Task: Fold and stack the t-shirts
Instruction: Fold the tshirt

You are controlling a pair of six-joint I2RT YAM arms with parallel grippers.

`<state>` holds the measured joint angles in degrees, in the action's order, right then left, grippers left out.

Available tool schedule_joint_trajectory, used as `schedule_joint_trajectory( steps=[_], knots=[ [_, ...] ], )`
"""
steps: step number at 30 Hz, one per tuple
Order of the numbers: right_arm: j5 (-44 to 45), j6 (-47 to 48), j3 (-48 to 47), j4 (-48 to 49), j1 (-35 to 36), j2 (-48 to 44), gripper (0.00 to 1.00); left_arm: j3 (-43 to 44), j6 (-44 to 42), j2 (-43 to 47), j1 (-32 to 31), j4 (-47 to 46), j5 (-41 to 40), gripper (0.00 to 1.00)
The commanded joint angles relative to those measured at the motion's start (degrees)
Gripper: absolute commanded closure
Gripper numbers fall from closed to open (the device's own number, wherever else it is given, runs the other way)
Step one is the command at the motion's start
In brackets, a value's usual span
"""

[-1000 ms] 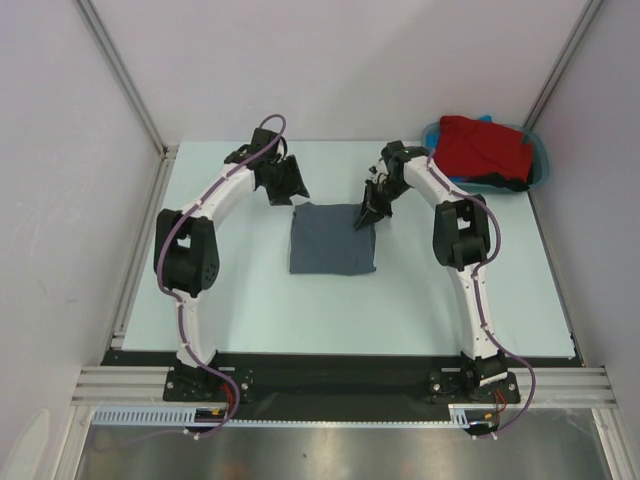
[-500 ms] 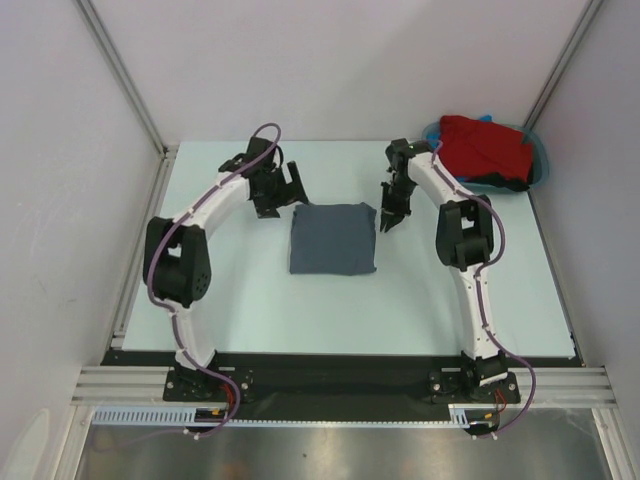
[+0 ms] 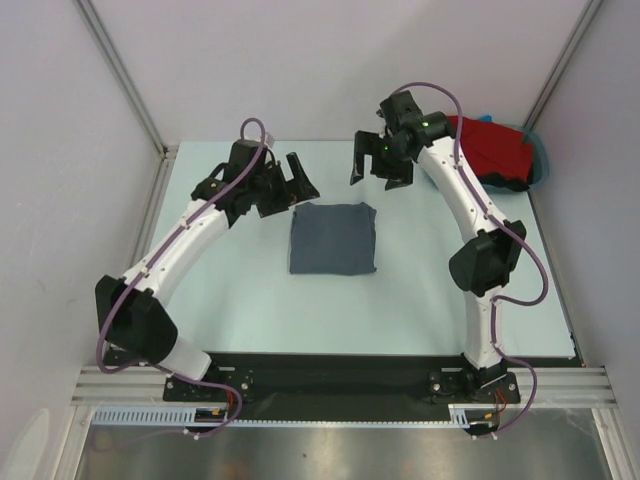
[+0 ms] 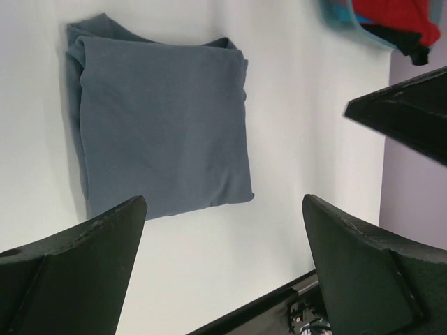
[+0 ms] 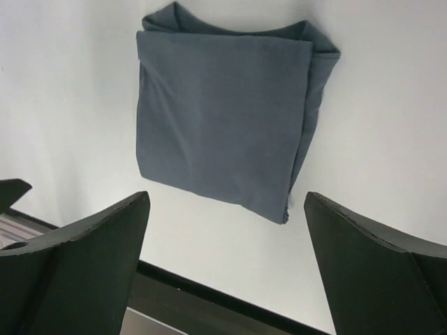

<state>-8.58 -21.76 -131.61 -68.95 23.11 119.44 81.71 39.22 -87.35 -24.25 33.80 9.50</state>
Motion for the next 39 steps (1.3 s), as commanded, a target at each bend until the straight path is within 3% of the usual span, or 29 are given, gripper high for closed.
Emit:
schedule_joint_trajectory(
  steps=[1, 10, 18, 24, 39],
  knots=[
    [1.5, 2.3, -2.9, -1.9, 2.7, -0.3, 0.00, -2.3, 0.3, 4.9, -1.1, -6.3, 1.2, 0.00],
    [15.0, -0.7, -1.5, -4.1, 5.1, -4.4, 0.00, -6.5, 5.6, 14.4, -1.9, -8.0, -7.1, 0.00],
    [9.5, 1.3, -4.5, -5.9, 6.7, -1.5, 0.00, 0.8, 5.9, 6.9, -1.9, 2.9, -6.4, 0.00],
    [7.6, 0.1, -0.8, -3.9, 6.6, -3.1, 0.00, 3.7, 2.4, 5.1, -2.8, 3.4, -4.4, 0.00],
    [5.1, -3.0, -3.0, -4.6, 6.8, 0.2, 0.00, 9.6, -4.2, 1.2, -2.7, 7.2, -0.7, 0.00]
  ],
)
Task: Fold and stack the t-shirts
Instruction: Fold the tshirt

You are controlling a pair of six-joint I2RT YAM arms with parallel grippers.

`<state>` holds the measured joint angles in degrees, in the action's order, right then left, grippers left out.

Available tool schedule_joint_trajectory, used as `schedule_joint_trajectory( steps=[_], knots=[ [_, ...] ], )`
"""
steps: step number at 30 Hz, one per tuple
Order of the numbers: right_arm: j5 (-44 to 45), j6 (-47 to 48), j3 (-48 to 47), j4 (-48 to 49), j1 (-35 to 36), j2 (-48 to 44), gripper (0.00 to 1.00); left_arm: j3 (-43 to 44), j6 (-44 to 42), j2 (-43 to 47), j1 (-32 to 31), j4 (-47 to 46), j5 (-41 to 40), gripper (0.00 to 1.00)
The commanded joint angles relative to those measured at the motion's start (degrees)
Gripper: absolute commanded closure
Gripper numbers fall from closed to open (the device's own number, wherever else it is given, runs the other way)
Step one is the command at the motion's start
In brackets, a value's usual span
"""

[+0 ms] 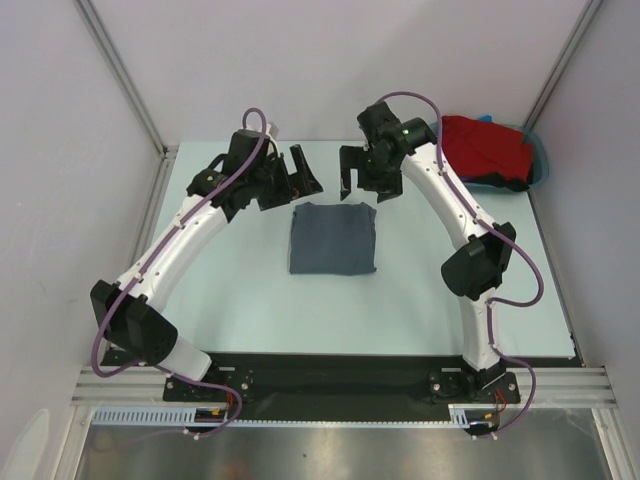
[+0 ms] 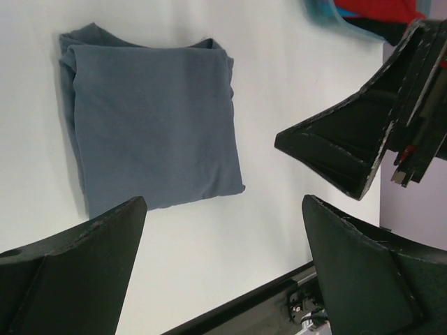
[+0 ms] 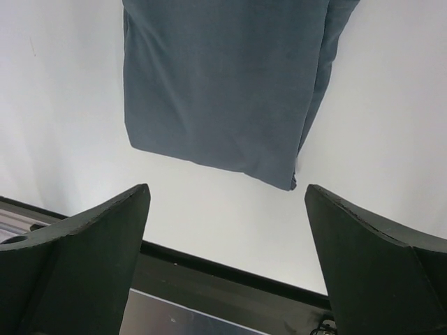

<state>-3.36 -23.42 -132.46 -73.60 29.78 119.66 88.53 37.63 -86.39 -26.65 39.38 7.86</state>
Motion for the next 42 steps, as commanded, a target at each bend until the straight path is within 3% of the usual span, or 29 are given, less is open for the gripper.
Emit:
schedule_joint_trajectory(
  steps=[1, 9, 16, 25, 29, 35, 42],
  knots=[
    [-0.2, -1.7, -2.2, 0.0, 0.2, 0.0, 0.00, 2.8, -2.8, 0.3, -0.3, 1.7, 0.9, 0.00],
    [-1.0, -4.4, -1.3, -0.8, 0.6, 0.4, 0.00, 3.4, -5.6, 0.4, 0.0, 2.3, 2.7, 0.00],
    [2.6, -8.3, 10.9, 3.7, 3.4, -5.1, 0.00, 2.4, -7.5, 0.5, 1.1, 2.8, 3.6, 0.00],
    [7.6, -9.2, 9.8, 2.8, 4.7, -3.8, 0.00, 5.8, -9.2, -1.9, 1.6, 6.1, -0.2, 0.00],
    [11.5, -8.5, 6.4, 1.7, 5.5, -2.2, 0.00, 8.8, -9.8, -3.8, 1.8, 10.0, -4.6, 0.00],
    [17.9, -8.7, -6.2, -5.5, 5.6, 4.4, 0.00, 13.6, -9.1, -5.4, 1.5, 14.9, -16.2, 0.00],
    [20.0, -8.7, -11.9, -7.7, 4.8, 7.9, 0.00, 19.2, -9.9, -9.1, 1.4, 18.6, -19.0, 0.00]
  ],
)
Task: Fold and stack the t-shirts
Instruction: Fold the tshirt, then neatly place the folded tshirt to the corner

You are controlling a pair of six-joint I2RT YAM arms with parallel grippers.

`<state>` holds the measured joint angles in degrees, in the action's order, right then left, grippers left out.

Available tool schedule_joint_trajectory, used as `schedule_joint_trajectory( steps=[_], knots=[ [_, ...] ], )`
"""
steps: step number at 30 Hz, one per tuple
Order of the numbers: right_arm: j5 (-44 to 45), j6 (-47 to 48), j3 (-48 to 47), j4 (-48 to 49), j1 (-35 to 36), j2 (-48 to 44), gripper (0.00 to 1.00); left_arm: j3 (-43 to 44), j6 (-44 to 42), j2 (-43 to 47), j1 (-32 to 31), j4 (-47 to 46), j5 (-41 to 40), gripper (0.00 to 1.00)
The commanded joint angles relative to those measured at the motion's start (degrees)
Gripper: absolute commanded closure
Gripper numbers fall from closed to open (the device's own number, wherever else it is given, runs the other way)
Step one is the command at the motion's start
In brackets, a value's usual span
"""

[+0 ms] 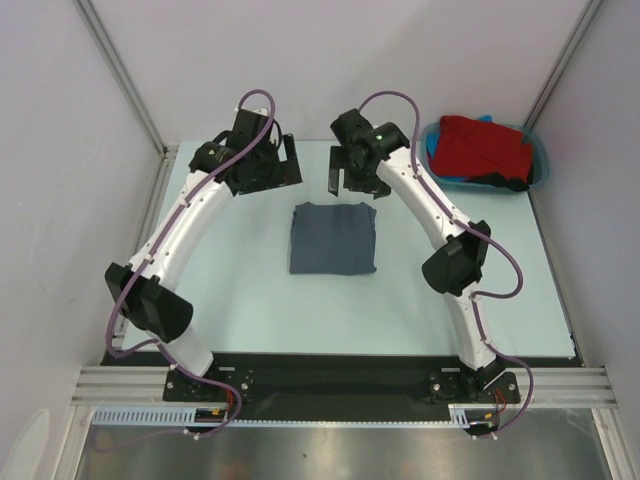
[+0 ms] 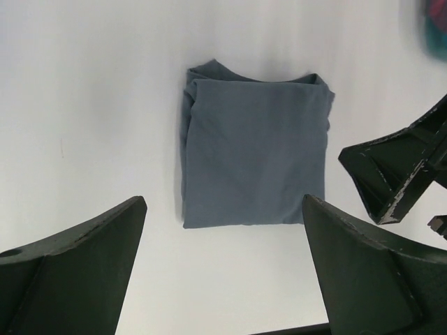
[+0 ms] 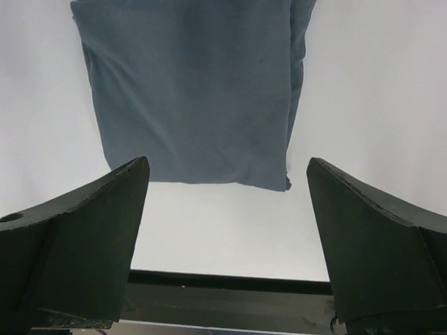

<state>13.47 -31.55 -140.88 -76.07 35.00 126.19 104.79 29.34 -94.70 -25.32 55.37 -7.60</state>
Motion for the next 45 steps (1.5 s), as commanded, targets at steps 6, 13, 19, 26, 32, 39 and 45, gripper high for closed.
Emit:
schedule_joint_trajectory(
  steps=[6, 13, 19, 26, 32, 39, 45],
  knots=[
    [3.8, 0.5, -3.3, -4.8, -0.5, 1.0, 0.00, 3.2, -1.9, -1.0, 0.0, 1.5, -3.1, 0.00],
    [3.0, 1.9, -1.8, -3.9, -0.1, 0.7, 0.00, 2.3, -1.7, -0.7, -0.1, 0.2, -1.6, 0.00],
    [1.7, 2.8, 0.0, -2.8, -0.3, 0.4, 0.00, 1.6, -1.7, -1.5, 0.0, 0.6, -0.9, 0.00],
    [0.0, 3.0, 3.5, -0.4, -0.6, -0.3, 0.00, -3.3, -3.8, -1.9, 0.4, -1.7, 1.0, 0.00],
    [-1.1, 2.7, 9.4, 2.7, -1.4, -2.9, 0.00, -11.7, -3.9, -1.9, 4.5, -8.2, 7.2, 0.00],
    [-2.3, 1.2, 16.3, 4.4, -3.4, -6.3, 0.00, -13.4, -3.8, -5.0, 8.4, -11.3, 13.0, 0.00],
    [-3.6, 0.9, 16.9, 4.9, -4.5, -6.2, 0.00, -18.6, -2.3, -7.0, 10.1, -17.6, 23.0, 0.00]
  ],
)
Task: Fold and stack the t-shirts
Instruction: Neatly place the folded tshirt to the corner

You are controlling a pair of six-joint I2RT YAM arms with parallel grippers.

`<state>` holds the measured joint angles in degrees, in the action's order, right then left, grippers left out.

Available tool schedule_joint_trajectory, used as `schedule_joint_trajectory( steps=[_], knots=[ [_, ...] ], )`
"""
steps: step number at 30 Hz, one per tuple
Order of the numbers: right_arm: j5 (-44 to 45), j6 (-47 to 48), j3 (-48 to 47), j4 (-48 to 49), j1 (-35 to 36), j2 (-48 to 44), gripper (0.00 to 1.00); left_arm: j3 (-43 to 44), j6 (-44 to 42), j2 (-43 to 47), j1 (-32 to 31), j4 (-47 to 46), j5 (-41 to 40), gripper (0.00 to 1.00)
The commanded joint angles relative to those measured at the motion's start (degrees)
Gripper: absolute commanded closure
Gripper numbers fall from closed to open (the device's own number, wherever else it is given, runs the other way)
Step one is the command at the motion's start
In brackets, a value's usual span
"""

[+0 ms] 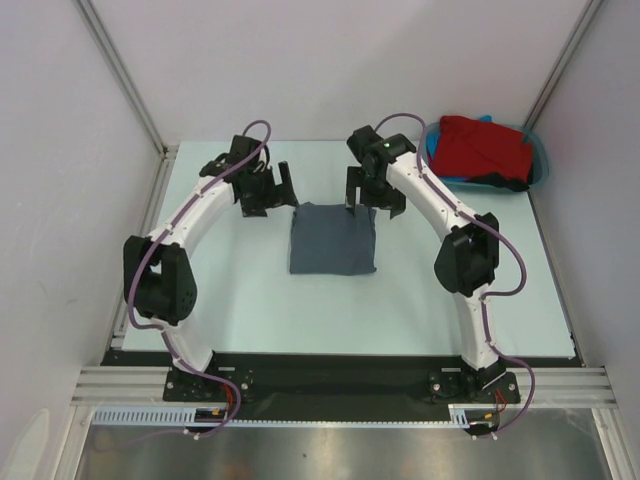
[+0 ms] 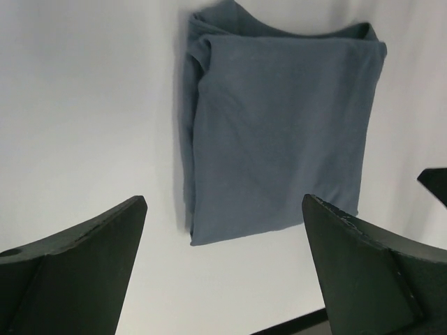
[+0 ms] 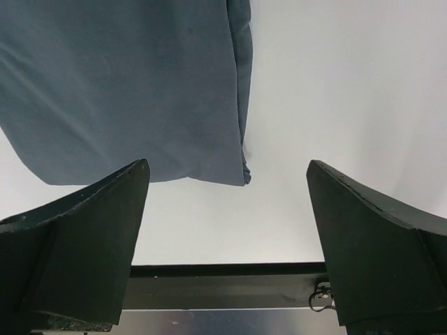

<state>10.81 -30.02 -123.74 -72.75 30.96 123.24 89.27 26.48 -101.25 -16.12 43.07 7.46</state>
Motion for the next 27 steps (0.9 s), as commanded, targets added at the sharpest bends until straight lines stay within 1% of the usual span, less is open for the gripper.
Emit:
schedule_joint_trajectory(
  steps=[1, 2, 5, 11, 14, 18, 22, 27],
  knots=[
    [-1.1, -0.7, -0.4, 1.5, -0.6, -3.1, 0.00, -4.6, 1.3, -0.6, 2.0, -8.8, 10.4, 0.00],
    [-1.3, -0.6, -0.4, 1.6, -0.9, -3.0, 0.00, -7.1, 2.5, -1.0, 2.6, -10.5, 13.3, 0.00],
    [-2.1, -0.5, -1.5, 1.4, -1.5, -2.5, 0.00, -9.0, 2.4, -2.3, 4.2, -13.1, 14.3, 0.00],
    [-2.5, -0.2, -4.3, -0.3, -2.8, -1.0, 0.00, -9.1, 2.6, -5.8, 5.5, -14.7, 15.5, 0.00],
    [-2.8, -0.2, -4.1, -0.2, -3.2, -0.9, 0.00, -8.9, 3.2, -7.3, 5.7, -15.7, 17.5, 0.00],
    [-4.3, 0.0, -4.5, 0.1, -3.7, 0.1, 0.00, -10.0, 4.5, -8.7, 6.1, -19.4, 20.3, 0.00],
    [-4.8, 0.1, -7.7, -1.2, -4.2, 1.4, 0.00, -10.9, 5.2, -10.5, 6.5, -21.8, 22.9, 0.00],
    [-4.6, 0.2, -7.8, -1.7, -4.9, 1.3, 0.00, -14.6, 7.6, -12.5, 7.2, -27.3, 26.9, 0.00]
  ],
)
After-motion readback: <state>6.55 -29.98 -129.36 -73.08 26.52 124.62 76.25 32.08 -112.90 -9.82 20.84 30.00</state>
